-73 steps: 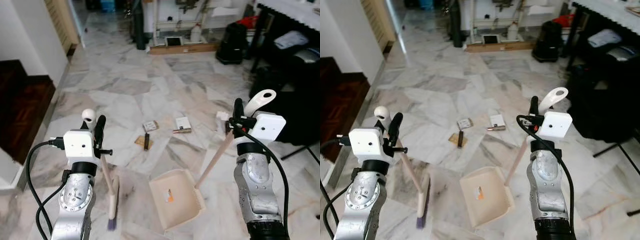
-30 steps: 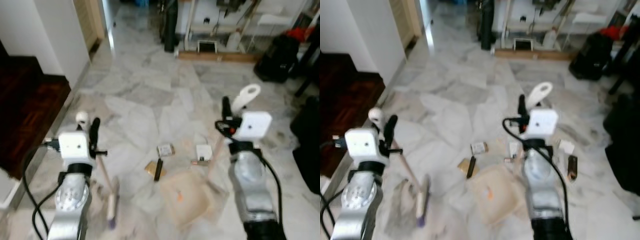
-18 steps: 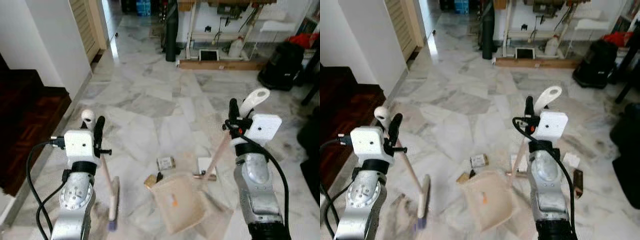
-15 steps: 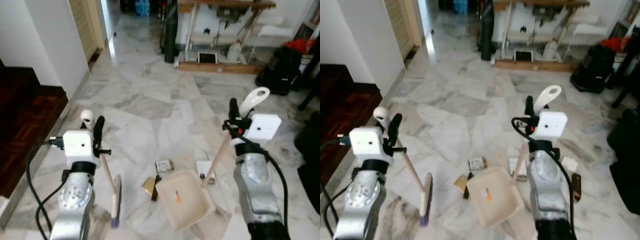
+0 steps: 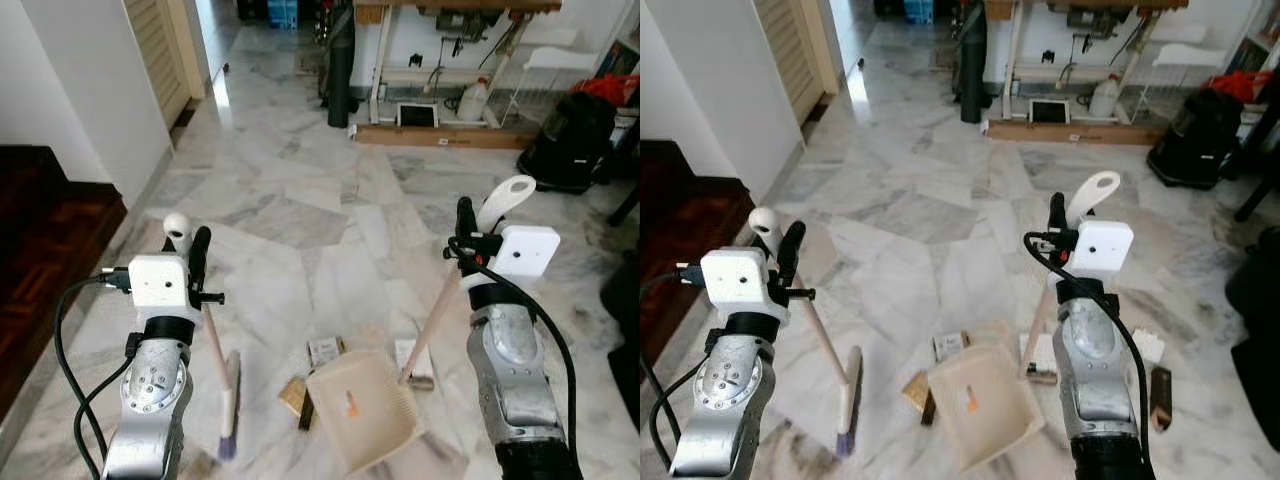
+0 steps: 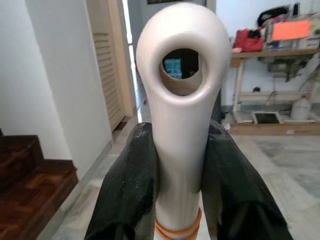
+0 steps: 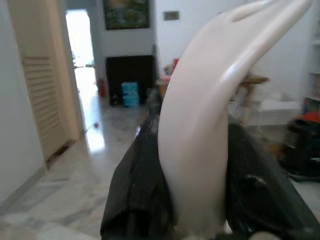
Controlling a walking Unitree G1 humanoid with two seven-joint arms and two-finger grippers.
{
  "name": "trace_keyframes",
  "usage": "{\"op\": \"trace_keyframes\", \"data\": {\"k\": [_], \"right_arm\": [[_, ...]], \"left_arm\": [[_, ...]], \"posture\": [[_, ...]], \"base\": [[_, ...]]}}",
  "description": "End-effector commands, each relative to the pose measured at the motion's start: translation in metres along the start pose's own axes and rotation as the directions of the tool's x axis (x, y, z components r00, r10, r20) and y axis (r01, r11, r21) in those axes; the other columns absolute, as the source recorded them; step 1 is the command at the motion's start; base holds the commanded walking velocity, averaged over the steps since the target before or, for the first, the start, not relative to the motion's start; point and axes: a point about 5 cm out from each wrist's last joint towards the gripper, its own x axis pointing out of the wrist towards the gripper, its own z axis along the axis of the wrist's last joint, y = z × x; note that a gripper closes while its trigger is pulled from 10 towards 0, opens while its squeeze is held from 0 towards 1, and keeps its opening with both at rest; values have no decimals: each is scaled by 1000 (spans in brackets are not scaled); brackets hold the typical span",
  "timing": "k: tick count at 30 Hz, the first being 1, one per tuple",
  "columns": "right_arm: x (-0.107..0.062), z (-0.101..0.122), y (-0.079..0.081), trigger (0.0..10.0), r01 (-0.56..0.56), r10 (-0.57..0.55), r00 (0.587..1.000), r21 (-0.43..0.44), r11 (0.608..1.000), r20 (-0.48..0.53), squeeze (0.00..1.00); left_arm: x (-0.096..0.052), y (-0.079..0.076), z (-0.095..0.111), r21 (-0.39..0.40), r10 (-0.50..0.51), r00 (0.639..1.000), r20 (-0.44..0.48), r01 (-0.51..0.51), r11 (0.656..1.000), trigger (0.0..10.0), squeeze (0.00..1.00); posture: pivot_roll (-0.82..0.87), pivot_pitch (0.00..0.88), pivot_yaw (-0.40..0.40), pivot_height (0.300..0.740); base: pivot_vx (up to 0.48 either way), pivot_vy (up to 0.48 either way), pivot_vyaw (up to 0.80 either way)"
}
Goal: Sweep floor
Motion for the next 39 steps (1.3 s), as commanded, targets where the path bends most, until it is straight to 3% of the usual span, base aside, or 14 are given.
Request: {"op": "trace_keyframes", "data": {"k": [1,8,20,39], "right_arm": [[2,9,-4,10000,15,-16,999,25,1000,39,0],[1,7,-4,10000,15,-16,999,20,1000,31,0],[2,8,-5,10000,20,-20,999,10,1000,36,0],[4,5,-8,10000,51,-51,999,29,998,6,0]], "left_arm": [[3,-2,9,15,-9,999,49,8,1000,10000,0],[2,-6,7,7,-28,998,48,28,1000,10000,0],[2,-8,7,-3,-31,998,46,31,1000,10000,0],[2,-5,6,-4,-21,999,43,21,1000,10000,0]], "posture": [[-5,91,10,740],[-9,71,7,740],[-8,65,4,740],[-1,69,6,740]], "base": [[390,0,0],[372,0,0],[0,0,0],[0,431,0]]}}
